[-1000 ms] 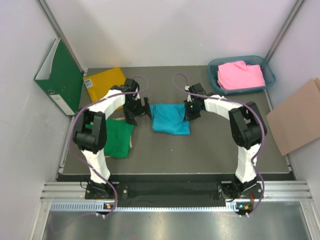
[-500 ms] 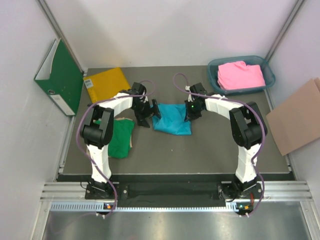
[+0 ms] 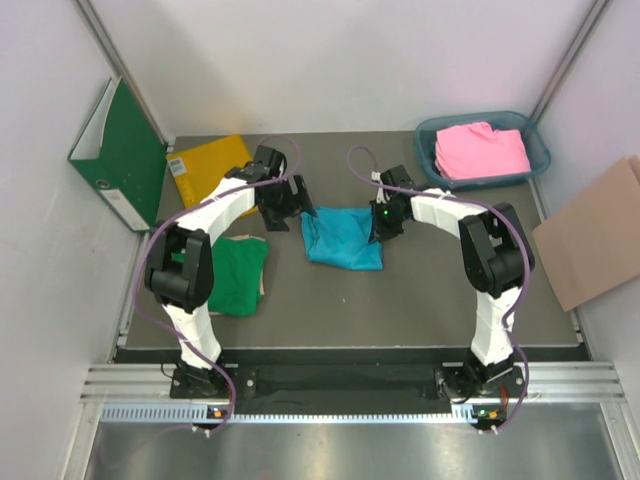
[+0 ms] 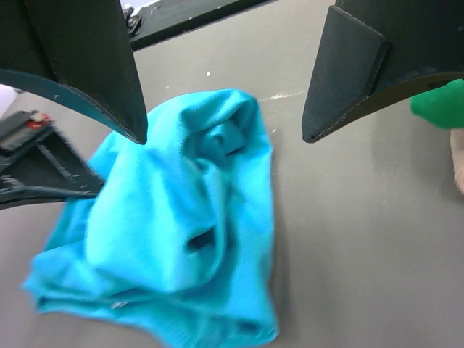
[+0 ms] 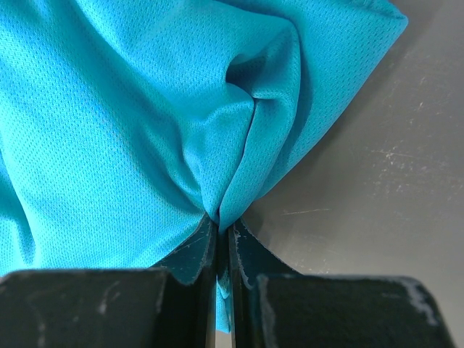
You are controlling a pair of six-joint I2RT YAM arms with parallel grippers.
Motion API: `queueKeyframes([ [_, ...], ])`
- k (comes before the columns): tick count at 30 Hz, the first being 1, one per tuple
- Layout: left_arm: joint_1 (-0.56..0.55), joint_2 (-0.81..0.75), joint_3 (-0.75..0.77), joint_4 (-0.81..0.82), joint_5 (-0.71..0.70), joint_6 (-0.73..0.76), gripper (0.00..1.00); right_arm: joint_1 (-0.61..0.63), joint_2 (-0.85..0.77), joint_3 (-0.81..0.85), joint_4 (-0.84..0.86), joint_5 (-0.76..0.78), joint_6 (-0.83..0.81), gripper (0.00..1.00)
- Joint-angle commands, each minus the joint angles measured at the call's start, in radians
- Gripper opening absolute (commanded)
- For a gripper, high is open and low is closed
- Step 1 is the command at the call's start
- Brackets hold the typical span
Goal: Fold and stack the t-shirts
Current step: Put the neatly folded tshirt into the corner of the board with the left arm
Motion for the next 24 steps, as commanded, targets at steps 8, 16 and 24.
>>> queueKeyframes([
  [8,-0.004,0.122,0.028,-0.001,0.076,-0.01,0.99,-0.023,0.055,0.003,-0.052,0.034,-0.035,0.03],
  [16,-0.027,0.188,0.024,0.025,0.127,0.014,0.99,-0.026,0.061,0.004,-0.054,0.03,-0.039,0.04],
  [24,-0.113,0.305,0.073,0.015,0.164,0.036,0.83,-0.029,0.067,0.018,-0.054,0.008,-0.039,0.05],
])
